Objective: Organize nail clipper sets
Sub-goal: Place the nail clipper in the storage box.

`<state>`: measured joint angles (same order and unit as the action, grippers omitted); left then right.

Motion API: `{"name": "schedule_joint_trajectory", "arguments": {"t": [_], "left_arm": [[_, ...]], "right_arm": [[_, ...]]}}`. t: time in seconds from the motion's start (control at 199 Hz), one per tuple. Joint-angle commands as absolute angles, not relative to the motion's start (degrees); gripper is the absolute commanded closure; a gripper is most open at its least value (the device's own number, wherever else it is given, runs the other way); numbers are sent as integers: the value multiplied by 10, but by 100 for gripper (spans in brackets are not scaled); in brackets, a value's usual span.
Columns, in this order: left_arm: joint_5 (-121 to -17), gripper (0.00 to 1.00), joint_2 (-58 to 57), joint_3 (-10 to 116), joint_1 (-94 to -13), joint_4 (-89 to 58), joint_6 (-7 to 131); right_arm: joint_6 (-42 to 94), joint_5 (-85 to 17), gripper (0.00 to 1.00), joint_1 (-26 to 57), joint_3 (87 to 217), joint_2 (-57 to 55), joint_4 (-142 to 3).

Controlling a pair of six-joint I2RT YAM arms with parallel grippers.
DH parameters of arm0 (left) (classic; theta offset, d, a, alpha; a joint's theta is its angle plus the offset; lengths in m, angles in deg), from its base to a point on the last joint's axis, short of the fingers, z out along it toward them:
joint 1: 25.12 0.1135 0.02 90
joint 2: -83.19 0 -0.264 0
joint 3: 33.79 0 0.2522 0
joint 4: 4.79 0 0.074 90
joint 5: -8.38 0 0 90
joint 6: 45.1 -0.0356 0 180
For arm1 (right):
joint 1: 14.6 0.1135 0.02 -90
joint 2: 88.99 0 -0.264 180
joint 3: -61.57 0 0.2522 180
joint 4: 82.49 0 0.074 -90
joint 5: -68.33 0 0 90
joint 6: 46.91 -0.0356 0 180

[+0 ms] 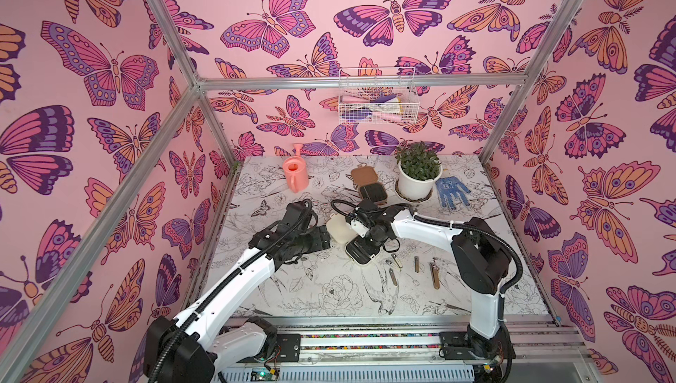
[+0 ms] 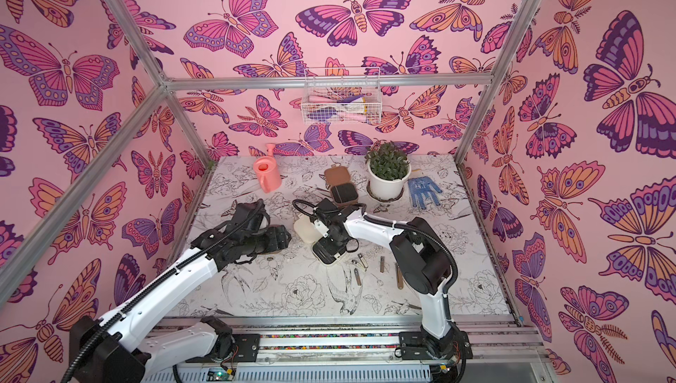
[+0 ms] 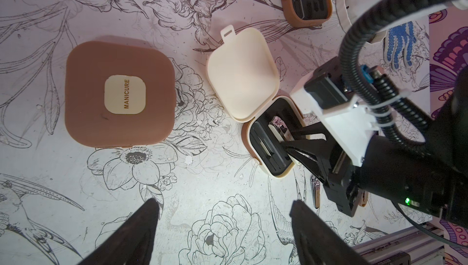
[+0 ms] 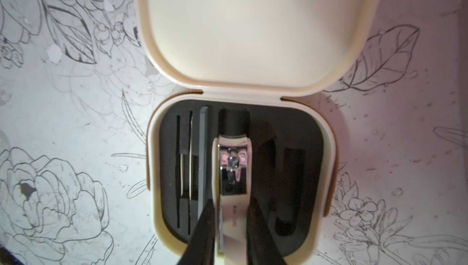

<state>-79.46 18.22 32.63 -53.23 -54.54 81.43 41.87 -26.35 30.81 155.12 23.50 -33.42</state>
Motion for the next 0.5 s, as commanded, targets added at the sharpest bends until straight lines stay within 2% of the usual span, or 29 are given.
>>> {"name": "schedule_joint_trajectory", "arguments": {"t": [0.0, 0.499], "left_arm": [[-792, 16, 180, 321, -534, -549, 819], [-793, 16, 180, 321, -534, -549, 816]], "right_arm": [[437, -258, 100, 316, 1568, 251, -337], [401, -227, 100, 315, 1593, 279, -317]]}}
